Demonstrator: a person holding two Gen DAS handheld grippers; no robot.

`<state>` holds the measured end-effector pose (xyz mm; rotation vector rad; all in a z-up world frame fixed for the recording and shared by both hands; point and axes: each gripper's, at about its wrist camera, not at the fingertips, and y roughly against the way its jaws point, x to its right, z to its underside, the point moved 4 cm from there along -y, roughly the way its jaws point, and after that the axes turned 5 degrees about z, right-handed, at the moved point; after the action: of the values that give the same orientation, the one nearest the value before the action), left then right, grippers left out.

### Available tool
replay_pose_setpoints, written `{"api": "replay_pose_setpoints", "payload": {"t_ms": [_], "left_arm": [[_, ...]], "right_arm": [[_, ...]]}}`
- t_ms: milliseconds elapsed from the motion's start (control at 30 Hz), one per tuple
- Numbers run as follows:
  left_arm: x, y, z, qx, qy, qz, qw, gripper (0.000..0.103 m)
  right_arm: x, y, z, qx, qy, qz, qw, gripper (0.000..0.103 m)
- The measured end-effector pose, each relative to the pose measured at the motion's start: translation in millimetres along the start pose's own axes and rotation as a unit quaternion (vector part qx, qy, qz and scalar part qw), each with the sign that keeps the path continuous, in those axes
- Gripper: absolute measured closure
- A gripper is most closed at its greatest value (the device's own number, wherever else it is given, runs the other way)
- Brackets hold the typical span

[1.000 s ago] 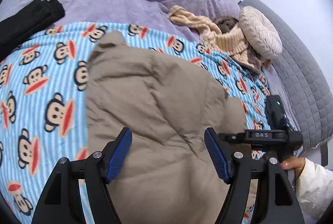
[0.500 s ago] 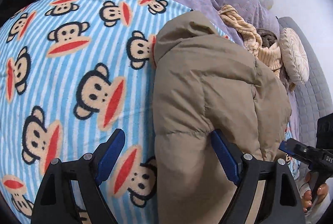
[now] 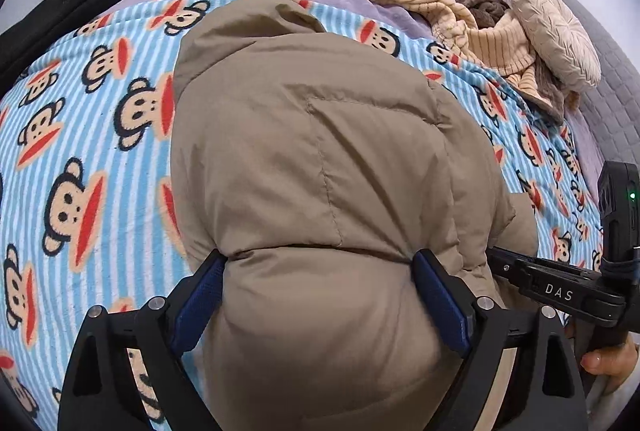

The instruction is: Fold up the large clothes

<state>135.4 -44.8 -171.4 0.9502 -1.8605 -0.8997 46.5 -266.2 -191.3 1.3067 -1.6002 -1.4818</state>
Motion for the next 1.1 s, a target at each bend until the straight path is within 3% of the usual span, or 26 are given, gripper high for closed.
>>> {"api": "replay_pose_setpoints", "payload": {"t_ms": [200, 500, 633, 933, 1100], "left_arm": [[-6.8, 5.4, 6.8, 0.001, -0.006, -0.001, 1.0000, 0.010], [-9.4, 7.5, 7.8, 0.000, 0.005, -0.007, 1.0000, 0.009], [-8.6, 11.5, 8.1, -0.005, 0.009, -0.014, 0.9998, 0.009], [-3.7, 43.8, 22.5, -0.018, 0.006, -0.041, 0.9990, 0.009], [-3.1, 73.8, 40.3, -0.027, -0.001, -0.062, 0.9977, 0.009]], "right_arm": [[-0.1, 27.9, 10.7, -0.006, -0.015, -0.003, 1.000, 0.076], [-13.3, 81.7, 63.0, 0.019, 0.014, 0.003, 1.000, 0.076], [-6.9, 75.0, 81.1, -0.004, -0.001, 0.002, 1.000, 0.075], [-4.0, 49.0, 90.4, -0.019, 0.009, 0.024, 0.999, 0.062], [-6.7, 62.7, 92.4, -0.028, -0.009, 0.024, 0.999, 0.059]]}}
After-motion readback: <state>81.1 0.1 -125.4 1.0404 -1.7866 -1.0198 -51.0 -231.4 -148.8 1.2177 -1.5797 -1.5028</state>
